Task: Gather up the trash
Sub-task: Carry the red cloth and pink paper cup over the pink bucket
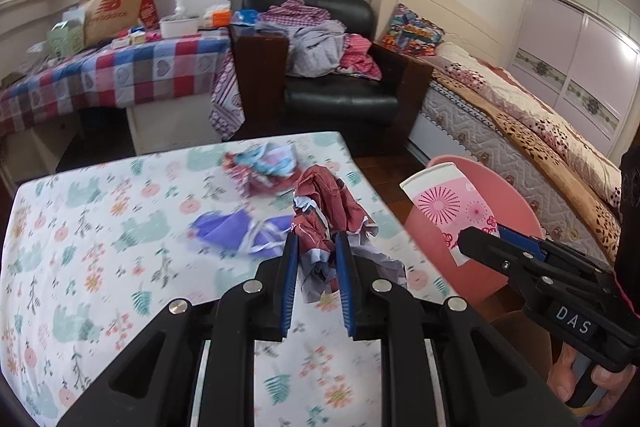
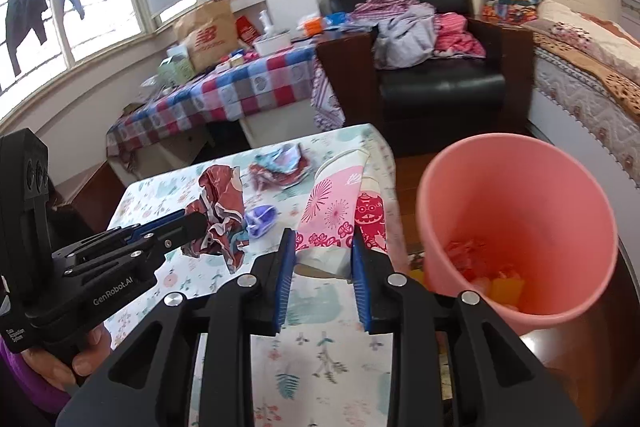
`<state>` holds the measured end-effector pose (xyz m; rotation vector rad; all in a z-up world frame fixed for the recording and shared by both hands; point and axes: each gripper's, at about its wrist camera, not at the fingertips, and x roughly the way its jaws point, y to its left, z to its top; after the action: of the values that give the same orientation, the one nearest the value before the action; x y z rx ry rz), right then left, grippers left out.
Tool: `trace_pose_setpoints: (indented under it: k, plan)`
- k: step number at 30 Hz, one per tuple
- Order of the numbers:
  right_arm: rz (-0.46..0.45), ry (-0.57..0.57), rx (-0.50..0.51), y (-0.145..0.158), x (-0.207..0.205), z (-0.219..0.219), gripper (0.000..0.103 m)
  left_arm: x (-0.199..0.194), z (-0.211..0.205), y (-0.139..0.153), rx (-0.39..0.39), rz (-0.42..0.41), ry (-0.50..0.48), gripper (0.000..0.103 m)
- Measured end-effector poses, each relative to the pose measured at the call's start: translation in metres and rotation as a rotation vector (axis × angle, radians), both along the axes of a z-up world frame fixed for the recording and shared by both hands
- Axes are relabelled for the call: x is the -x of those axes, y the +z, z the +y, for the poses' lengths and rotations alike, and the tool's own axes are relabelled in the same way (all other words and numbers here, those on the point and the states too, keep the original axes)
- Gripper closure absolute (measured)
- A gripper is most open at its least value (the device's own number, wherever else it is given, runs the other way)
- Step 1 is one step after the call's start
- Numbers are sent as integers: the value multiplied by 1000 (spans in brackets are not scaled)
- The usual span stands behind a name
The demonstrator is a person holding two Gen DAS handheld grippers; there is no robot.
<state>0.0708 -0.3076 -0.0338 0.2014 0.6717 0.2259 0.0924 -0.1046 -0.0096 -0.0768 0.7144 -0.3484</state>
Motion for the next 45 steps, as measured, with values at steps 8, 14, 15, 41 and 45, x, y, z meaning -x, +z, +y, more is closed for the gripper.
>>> trace_pose_setpoints:
  k: [8,14,15,41,45]
  plan:
    - [-35,-90,-5,7,9,-36,75,-6,-43,11,-18,-34,-69,85]
    - [-39,-164,-13,5,16,-66,75,-10,-75,16,-26,-49,-119,85]
    - [-38,-176,-17,5,17,-71,75,-10,-80,16,-31,-52,-128,85]
    - [-15,-339,-35,-14,27,-145,75,-27,-198,4,-104,-44,-271,85]
    - [-12,-347,-43,-16,24,-151,75,-34,-204,-6,-115,-24,-265,85]
